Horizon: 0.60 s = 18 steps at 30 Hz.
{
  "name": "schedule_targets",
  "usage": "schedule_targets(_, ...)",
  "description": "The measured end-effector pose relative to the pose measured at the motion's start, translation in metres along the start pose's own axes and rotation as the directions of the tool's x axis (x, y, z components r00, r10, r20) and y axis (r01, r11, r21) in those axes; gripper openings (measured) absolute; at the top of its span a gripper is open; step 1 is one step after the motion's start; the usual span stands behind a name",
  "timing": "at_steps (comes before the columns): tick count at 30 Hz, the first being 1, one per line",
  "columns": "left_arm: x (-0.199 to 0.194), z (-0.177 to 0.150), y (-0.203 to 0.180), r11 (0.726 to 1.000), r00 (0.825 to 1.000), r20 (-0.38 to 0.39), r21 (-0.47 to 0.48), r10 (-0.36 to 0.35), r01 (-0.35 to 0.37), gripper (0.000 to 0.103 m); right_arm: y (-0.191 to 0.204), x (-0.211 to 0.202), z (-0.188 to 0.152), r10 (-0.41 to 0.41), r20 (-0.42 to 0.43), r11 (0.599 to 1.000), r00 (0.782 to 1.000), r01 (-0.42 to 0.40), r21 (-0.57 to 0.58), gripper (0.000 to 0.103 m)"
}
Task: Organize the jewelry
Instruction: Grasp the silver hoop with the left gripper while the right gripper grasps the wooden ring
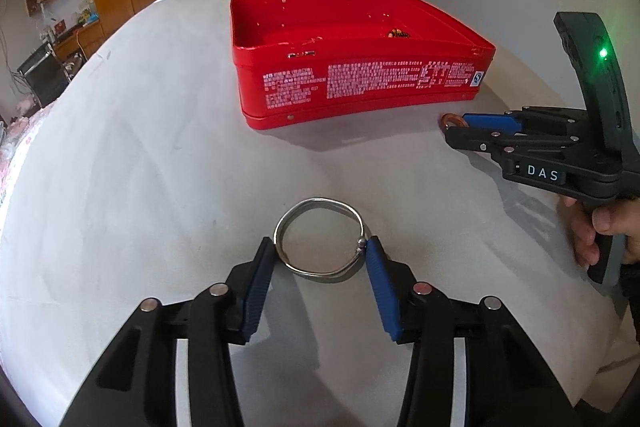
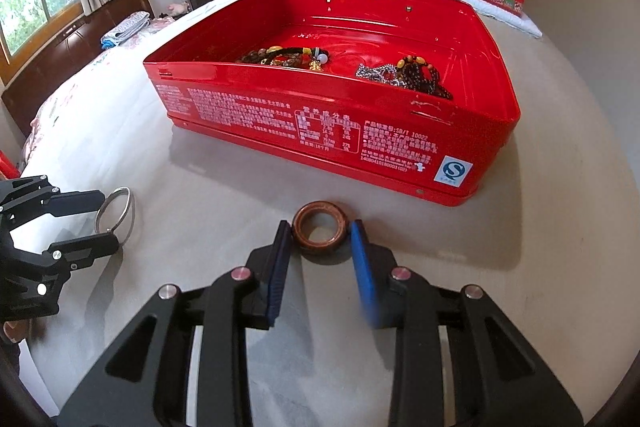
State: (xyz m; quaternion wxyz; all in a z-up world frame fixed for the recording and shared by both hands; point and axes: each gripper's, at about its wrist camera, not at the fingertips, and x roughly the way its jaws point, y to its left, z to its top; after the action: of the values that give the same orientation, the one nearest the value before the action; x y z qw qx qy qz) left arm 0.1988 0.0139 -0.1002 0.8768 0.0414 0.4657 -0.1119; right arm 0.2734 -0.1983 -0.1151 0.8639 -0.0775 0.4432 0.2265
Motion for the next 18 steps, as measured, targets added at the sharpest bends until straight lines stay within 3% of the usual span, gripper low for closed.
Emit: schedule_targets(18,-0.041,0.009,0.000,1.000,0.997,0.081,0.004,-0.011,0.010,0.047,-0.001,-0.003,-0.001,0.002,-0.001,1.000,1.000,-0.002,0.004,0.029)
